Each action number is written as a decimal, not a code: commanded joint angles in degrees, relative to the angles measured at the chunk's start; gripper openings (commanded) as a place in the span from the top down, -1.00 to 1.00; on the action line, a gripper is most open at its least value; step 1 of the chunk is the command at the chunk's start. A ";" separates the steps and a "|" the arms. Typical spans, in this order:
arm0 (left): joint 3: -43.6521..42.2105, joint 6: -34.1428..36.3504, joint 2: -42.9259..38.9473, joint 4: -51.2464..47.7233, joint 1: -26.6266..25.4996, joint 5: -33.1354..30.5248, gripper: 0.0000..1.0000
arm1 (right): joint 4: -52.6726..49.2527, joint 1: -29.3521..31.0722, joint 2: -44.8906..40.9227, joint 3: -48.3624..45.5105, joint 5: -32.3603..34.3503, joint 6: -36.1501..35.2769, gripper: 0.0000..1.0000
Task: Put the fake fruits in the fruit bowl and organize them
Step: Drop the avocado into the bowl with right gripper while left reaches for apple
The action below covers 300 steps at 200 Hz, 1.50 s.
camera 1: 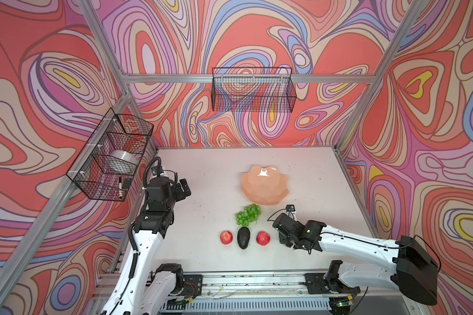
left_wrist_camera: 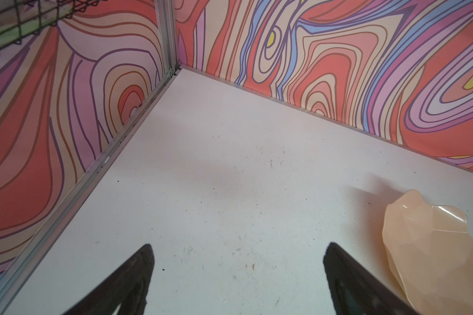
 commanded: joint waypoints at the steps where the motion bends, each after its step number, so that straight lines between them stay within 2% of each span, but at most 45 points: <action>1: 1.32 0.18 -0.49 -1.24 -0.06 -0.37 -0.94 | -2.50 -1.16 -3.08 5.01 3.26 -2.48 0.06; 17: 1.36 0.00 -0.31 -1.44 -0.06 -0.05 -0.94 | -1.62 -3.93 -3.20 9.16 2.70 -6.74 0.07; 35: 1.43 -0.42 -0.30 -1.86 -0.06 0.30 -0.93 | 3.13 -9.59 -0.40 13.75 -1.40 -13.41 0.08; 51: 1.53 -1.25 -0.38 -3.37 -0.06 0.98 -0.93 | 7.20 -13.81 5.15 19.14 -4.22 -18.48 0.10; 76: 2.18 -2.52 -1.29 -10.86 -0.06 4.04 -0.91 | 11.68 -16.91 15.89 29.06 -7.28 -24.48 0.11; 94: 2.13 -4.72 -2.35 -16.58 -0.06 6.54 -0.87 | 14.15 -19.62 23.75 35.08 -11.93 -26.39 0.12; 114: 0.72 -8.45 -2.58 -20.25 -0.27 13.52 -0.79 | 15.16 -20.64 31.31 40.63 -12.48 -28.35 0.13; 125: 0.21 -10.81 -2.49 -22.48 -1.23 13.86 -0.75 | 15.41 -21.20 34.89 42.90 -13.15 -28.73 0.14; 144: -1.29 -14.03 -3.21 -23.98 -5.42 12.54 -0.72 | 17.29 -22.19 38.43 44.03 -14.85 -28.56 0.14; 190: -5.09 -23.93 -2.80 -24.11 -22.91 5.95 -0.71 | 20.41 -22.90 44.10 43.74 -16.37 -27.49 0.13; 209: -7.12 -28.03 -1.02 -22.36 -29.73 3.00 -0.72 | 21.63 -22.86 45.17 43.37 -16.71 -27.01 0.11; 240: -7.76 -32.19 3.27 -18.59 -37.91 0.34 -0.73 | 22.28 -23.12 45.70 43.21 -16.47 -26.67 0.01; 259: -6.97 -33.73 7.52 -17.39 -40.99 -0.48 -0.75 | 22.65 -23.62 45.60 42.87 -17.37 -26.38 -0.10; 300: -7.52 -35.42 16.04 -11.94 -43.88 2.21 -0.74 | 23.38 -24.80 42.38 42.42 -19.06 -26.31 -0.43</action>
